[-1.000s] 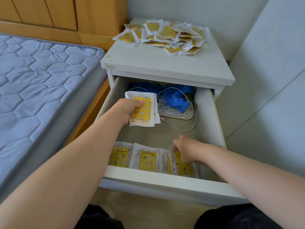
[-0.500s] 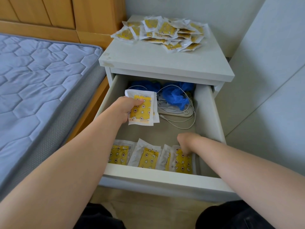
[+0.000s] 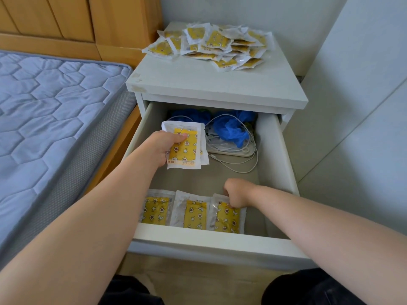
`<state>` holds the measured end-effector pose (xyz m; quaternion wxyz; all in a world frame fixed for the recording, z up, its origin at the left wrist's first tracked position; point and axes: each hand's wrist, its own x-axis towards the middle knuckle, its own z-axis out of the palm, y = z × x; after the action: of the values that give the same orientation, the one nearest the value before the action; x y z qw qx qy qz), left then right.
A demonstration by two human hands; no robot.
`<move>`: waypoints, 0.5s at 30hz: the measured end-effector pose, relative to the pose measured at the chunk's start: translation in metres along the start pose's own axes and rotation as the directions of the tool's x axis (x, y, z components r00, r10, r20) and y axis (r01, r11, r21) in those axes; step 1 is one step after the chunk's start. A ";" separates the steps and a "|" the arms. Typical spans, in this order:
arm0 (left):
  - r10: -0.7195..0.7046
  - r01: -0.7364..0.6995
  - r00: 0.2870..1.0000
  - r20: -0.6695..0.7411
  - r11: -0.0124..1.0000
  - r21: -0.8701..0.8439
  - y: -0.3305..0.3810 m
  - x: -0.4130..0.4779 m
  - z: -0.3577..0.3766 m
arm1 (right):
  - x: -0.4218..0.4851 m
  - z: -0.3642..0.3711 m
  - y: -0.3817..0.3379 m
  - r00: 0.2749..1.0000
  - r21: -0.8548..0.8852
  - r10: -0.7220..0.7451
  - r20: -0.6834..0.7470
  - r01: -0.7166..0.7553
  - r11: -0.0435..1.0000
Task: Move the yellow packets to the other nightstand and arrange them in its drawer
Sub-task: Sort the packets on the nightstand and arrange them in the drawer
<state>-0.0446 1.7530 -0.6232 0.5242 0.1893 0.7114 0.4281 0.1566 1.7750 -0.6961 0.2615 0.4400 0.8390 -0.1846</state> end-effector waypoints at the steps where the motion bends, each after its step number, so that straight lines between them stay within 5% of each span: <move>1: 0.001 -0.001 1.000 0.001 1.000 0.000 0.000 0.000 0.000 | 0.000 0.000 0.000 1.000 0.023 0.004 -0.002 -0.004 1.000; 15: 0.005 -0.005 1.000 0.009 1.000 -0.006 0.000 -0.003 0.000 | 0.008 0.001 0.000 0.991 0.031 0.091 0.098 -0.094 0.995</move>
<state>-0.0439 1.7506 -0.6209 0.5272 0.1914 0.7071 0.4307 0.1537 1.7795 -0.7017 0.3019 0.4736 0.8008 -0.2082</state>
